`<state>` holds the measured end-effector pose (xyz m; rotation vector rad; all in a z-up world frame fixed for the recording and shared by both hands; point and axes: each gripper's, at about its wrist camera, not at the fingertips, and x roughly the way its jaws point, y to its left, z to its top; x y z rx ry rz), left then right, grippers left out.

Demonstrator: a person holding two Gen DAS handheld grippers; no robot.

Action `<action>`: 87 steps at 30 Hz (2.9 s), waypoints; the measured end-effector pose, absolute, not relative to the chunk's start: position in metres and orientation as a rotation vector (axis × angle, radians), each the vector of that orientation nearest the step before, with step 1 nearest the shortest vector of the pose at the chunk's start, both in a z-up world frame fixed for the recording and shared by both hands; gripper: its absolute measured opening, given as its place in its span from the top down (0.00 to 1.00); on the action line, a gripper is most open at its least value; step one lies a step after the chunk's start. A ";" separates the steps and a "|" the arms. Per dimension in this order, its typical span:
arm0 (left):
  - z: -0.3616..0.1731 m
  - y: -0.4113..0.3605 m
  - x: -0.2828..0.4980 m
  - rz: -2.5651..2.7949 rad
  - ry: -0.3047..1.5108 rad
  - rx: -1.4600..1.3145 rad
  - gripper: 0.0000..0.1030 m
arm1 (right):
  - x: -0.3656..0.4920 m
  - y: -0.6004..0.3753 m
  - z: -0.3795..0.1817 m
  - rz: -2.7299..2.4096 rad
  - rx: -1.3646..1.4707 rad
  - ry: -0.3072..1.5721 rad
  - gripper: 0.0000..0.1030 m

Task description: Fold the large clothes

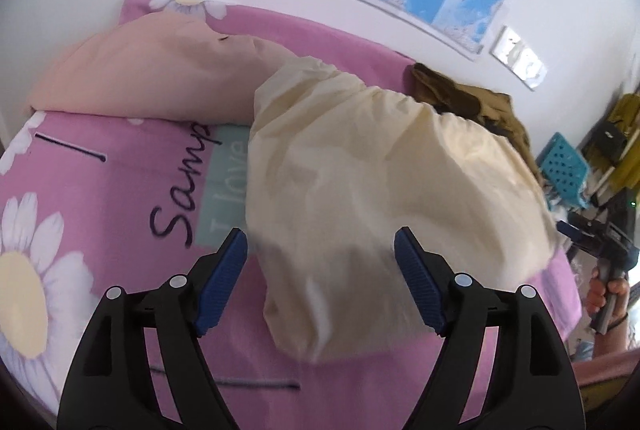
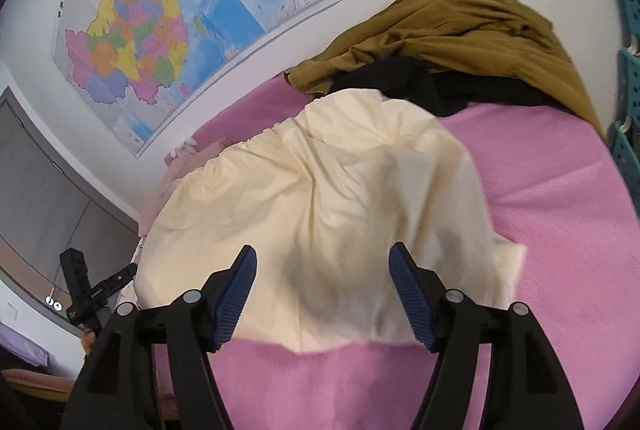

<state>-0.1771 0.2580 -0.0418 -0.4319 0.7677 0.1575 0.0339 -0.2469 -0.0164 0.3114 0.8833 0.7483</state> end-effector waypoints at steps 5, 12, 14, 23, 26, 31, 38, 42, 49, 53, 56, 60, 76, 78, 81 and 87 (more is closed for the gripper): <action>-0.062 0.245 -0.177 0.123 0.821 -0.432 0.26 | 0.037 -0.239 -0.038 0.716 0.264 0.931 0.38; -0.068 0.250 -0.190 0.140 0.805 -0.505 0.23 | 0.035 -0.252 -0.046 0.736 0.391 0.994 0.31; -0.064 0.248 -0.199 0.113 0.798 -0.507 0.24 | 0.027 -0.267 -0.047 0.761 0.469 1.026 0.31; -0.070 0.232 -0.219 -0.128 0.783 -0.607 0.27 | 0.005 -0.267 -0.078 0.821 0.665 1.147 0.28; -0.073 0.217 -0.218 -0.183 0.781 -0.614 0.26 | 0.011 -0.252 -0.080 0.822 0.654 1.140 0.27; -0.092 0.198 -0.203 -0.258 0.830 -0.670 0.25 | 0.028 -0.233 -0.077 0.762 0.686 1.092 0.18; -0.101 0.187 -0.176 -0.340 0.804 -0.749 0.18 | 0.043 -0.207 -0.070 0.704 0.671 1.019 0.05; -0.104 0.195 -0.154 -0.302 0.751 -0.845 0.17 | 0.050 -0.207 -0.069 0.707 0.744 0.987 0.05; -0.108 0.217 -0.132 -0.256 0.676 -1.106 0.08 | 0.045 -0.187 -0.060 0.555 0.673 0.939 0.05; -0.108 0.220 -0.121 -0.211 0.683 -1.179 0.07 | 0.048 -0.175 -0.056 0.485 0.698 0.921 0.04; -0.107 0.220 -0.118 -0.181 0.684 -1.191 0.07 | 0.049 -0.166 -0.052 0.462 0.682 0.907 0.04; -0.106 0.217 -0.112 -0.133 0.708 -1.164 0.16 | 0.052 -0.161 -0.049 0.513 0.688 0.915 0.26; -0.098 0.226 -0.095 -0.132 0.735 -1.060 0.52 | 0.047 -0.159 -0.046 0.796 0.732 0.968 0.78; -0.087 0.226 -0.098 -0.136 0.723 -1.026 0.60 | 0.039 -0.155 -0.030 0.826 0.685 0.934 0.81; -0.063 0.226 -0.103 -0.157 0.686 -0.964 0.66 | 0.029 -0.151 -0.002 0.865 0.627 0.877 0.83; -0.010 0.224 -0.108 -0.224 0.621 -0.838 0.73 | 0.012 -0.149 0.057 0.942 0.565 0.743 0.84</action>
